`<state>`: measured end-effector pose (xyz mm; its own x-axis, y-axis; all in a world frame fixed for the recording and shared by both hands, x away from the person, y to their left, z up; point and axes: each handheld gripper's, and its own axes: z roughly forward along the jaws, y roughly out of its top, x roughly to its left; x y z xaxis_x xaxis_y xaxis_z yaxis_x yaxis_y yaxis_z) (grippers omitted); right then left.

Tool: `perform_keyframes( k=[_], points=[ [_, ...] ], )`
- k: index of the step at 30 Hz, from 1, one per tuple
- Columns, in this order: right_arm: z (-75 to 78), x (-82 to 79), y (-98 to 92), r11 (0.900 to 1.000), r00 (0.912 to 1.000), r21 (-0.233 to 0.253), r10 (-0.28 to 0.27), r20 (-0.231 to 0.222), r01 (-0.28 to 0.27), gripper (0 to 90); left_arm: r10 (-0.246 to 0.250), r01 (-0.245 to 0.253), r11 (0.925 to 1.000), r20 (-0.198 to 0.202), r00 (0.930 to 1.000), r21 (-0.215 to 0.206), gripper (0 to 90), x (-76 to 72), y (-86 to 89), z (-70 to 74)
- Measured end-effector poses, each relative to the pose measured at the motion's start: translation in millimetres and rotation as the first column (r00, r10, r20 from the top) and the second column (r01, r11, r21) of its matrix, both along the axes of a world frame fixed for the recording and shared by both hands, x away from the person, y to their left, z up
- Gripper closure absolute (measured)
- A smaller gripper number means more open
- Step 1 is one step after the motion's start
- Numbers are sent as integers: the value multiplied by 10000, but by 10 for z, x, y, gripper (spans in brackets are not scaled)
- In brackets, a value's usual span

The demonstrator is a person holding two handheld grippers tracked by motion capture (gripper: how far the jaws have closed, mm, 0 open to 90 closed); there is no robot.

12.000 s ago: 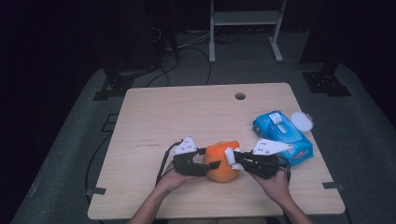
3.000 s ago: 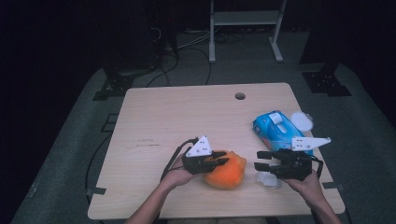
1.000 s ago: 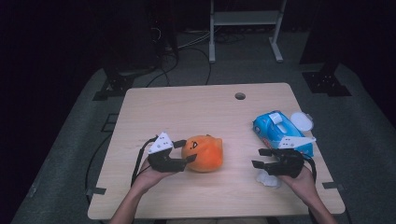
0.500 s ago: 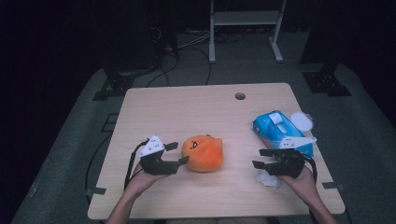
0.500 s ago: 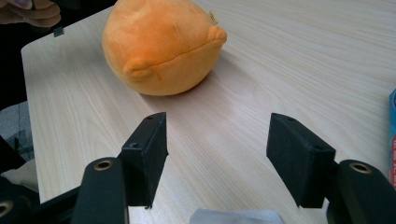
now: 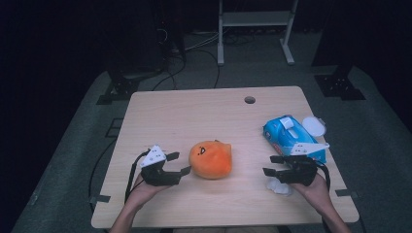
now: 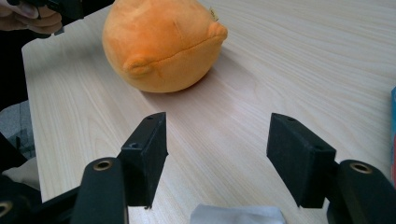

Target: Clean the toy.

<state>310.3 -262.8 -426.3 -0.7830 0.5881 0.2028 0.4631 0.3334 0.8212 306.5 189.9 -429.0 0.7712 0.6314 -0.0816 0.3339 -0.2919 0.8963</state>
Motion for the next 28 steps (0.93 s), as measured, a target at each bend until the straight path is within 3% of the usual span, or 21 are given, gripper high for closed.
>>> perform_keyframes(
  k=[10,18,28],
  points=[
    [-22,-1,16,10000,10000,-48,14,-45,-14,367,268,-266,9996,-192,9995,109,237,-20,107,-85],
    [-40,-23,6,10000,10000,-38,-10,-67,10,359,467,-441,9972,-414,9981,604,210,-27,145,-227],
    [-84,-57,27,10000,10000,-8,-87,40,87,344,385,-343,9967,-570,9976,733,171,-6,134,-310]
  ],
)
